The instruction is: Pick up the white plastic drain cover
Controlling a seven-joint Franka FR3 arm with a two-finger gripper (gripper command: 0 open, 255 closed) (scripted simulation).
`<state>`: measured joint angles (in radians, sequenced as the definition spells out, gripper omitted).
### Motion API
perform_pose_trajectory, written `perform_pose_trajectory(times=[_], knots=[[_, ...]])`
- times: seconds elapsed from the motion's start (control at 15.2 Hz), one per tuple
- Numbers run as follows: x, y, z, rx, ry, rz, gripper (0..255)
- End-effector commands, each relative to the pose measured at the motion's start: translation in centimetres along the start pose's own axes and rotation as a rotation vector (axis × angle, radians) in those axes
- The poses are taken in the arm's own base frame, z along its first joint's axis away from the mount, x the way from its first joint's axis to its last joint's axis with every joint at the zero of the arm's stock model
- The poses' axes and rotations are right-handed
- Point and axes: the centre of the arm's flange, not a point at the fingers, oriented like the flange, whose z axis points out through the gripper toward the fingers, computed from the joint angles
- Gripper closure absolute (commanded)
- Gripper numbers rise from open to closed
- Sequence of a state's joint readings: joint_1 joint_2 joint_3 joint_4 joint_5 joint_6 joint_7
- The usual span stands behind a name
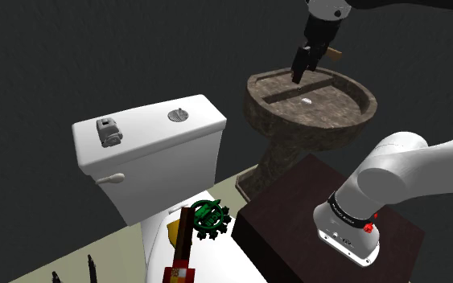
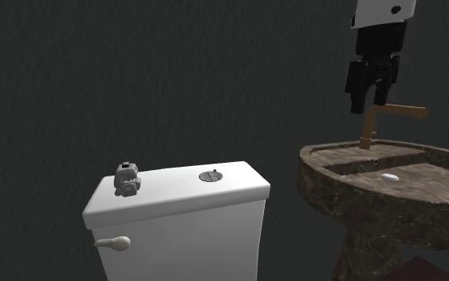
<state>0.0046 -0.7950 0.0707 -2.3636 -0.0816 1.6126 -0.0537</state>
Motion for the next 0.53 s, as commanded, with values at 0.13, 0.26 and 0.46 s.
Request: perform_pose_trajectory(times=[0.13,0.26,0.46], knots=[[2.3,0.5,1.2,0.009,0.002,-0.074,0],[4.7,0.7,2.3,0.018,0.004,-0.148,0],[8.2,0.8,4.0,0.031,0.007,-0.259,0]])
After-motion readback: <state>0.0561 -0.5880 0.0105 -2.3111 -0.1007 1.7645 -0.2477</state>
